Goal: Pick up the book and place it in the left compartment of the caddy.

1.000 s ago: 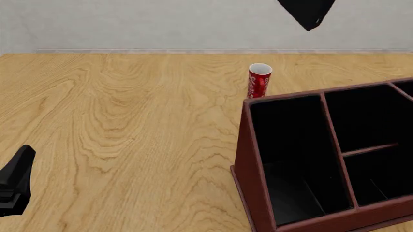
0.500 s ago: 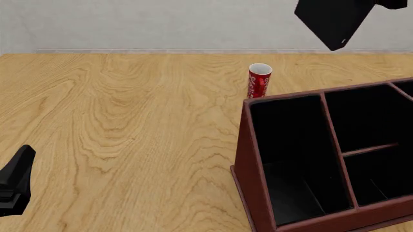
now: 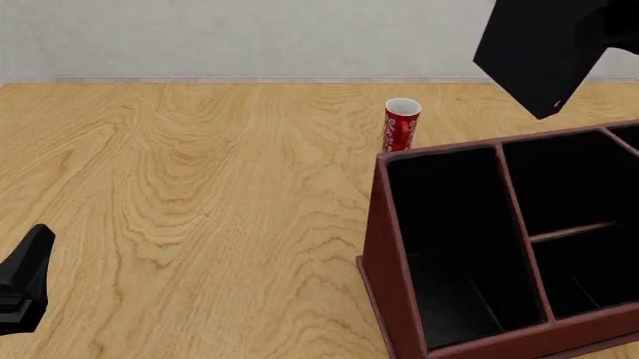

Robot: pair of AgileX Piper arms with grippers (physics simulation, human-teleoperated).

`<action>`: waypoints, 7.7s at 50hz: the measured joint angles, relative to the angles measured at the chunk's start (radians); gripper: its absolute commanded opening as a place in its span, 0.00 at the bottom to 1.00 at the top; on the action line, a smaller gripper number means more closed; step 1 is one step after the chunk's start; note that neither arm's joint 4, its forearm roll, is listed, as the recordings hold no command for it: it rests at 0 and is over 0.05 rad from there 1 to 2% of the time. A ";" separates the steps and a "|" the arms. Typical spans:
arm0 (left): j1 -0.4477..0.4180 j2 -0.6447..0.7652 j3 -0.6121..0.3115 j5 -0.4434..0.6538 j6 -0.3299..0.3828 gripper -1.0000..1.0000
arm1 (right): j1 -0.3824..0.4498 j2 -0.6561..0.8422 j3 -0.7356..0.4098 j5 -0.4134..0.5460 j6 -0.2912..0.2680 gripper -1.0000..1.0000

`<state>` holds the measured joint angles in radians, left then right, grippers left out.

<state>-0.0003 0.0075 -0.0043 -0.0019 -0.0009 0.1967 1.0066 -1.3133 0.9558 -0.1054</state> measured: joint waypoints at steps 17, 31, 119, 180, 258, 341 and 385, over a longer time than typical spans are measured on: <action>0.000 0.000 0.000 0.000 -0.001 1.00 | 0.033 -0.070 0.041 0.072 0.032 0.00; 0.000 0.000 0.000 0.000 0.000 1.00 | 0.046 -0.117 0.060 0.112 0.030 0.00; 0.000 0.000 0.000 0.000 0.001 1.00 | 0.193 -0.191 0.179 0.164 -0.003 0.00; 0.000 0.000 0.000 0.000 0.001 1.00 | 0.274 -0.181 0.271 0.102 0.024 0.00; 0.000 0.000 0.000 0.000 0.001 1.00 | 0.295 -0.159 0.450 0.002 0.124 0.00; 0.000 0.000 0.000 0.000 0.001 1.00 | 0.259 -0.104 0.653 -0.140 0.177 0.00; 0.000 0.000 0.000 0.000 0.001 1.00 | 0.268 -0.064 0.720 -0.209 0.209 0.00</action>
<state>0.0001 0.0075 -0.0043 -0.0019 0.0001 0.4651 0.9429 -0.5935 0.7472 0.1032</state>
